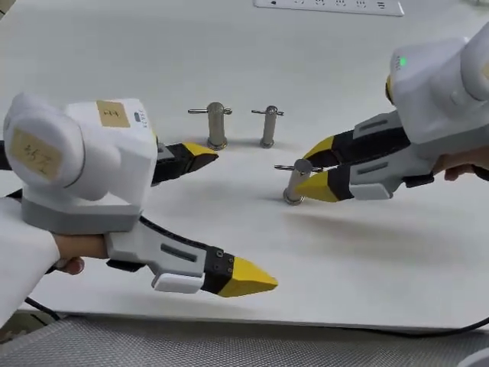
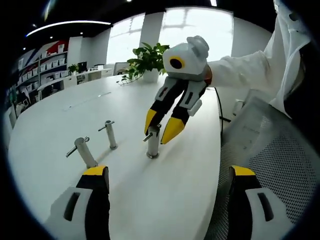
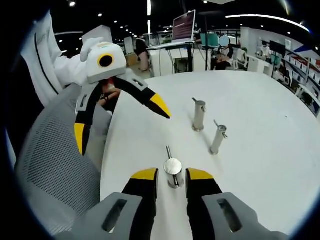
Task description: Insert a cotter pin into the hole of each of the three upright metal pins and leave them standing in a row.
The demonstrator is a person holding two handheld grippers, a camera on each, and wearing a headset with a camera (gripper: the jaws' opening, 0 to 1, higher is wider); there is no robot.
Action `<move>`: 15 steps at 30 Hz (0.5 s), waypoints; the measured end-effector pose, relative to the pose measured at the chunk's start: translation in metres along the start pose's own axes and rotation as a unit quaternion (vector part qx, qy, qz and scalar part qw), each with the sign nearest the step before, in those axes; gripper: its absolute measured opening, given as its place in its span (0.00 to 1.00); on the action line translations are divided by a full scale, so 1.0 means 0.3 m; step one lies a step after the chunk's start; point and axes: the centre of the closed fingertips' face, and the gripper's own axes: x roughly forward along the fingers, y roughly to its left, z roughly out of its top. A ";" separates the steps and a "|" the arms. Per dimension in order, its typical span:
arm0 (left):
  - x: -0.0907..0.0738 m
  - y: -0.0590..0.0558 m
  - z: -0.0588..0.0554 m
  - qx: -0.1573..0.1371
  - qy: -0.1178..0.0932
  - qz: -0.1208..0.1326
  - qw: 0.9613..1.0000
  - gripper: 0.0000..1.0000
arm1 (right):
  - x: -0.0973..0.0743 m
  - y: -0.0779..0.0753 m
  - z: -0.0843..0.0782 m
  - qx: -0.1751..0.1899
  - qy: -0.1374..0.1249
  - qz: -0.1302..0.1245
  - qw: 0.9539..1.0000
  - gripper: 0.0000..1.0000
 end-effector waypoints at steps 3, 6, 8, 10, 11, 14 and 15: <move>-0.009 0.010 -0.010 -0.008 -0.001 0.007 1.000 0.99 | 0.010 0.007 -0.005 0.003 0.006 0.005 1.000 0.15; -0.017 0.018 -0.015 -0.026 -0.006 0.010 1.000 0.99 | 0.013 0.006 -0.005 0.002 0.005 0.005 1.000 0.14; -0.021 0.020 -0.019 -0.025 -0.003 0.014 1.000 0.99 | 0.017 0.004 -0.002 0.001 0.003 0.004 1.000 0.14; -0.028 0.023 -0.018 -0.022 -0.005 0.018 1.000 0.99 | 0.022 0.004 -0.003 0.004 0.006 0.004 1.000 0.12; -0.032 0.026 -0.012 -0.020 -0.011 0.021 1.000 0.99 | 0.022 0.000 -0.003 0.006 0.008 0.001 1.000 0.11; -0.042 0.039 0.006 -0.030 -0.028 0.029 0.999 0.99 | 0.022 0.000 -0.004 0.007 0.011 0.000 1.000 0.09; -0.042 0.040 0.006 -0.030 -0.028 0.030 0.999 0.99 | 0.021 -0.004 -0.003 -0.019 0.013 -0.005 1.000 0.09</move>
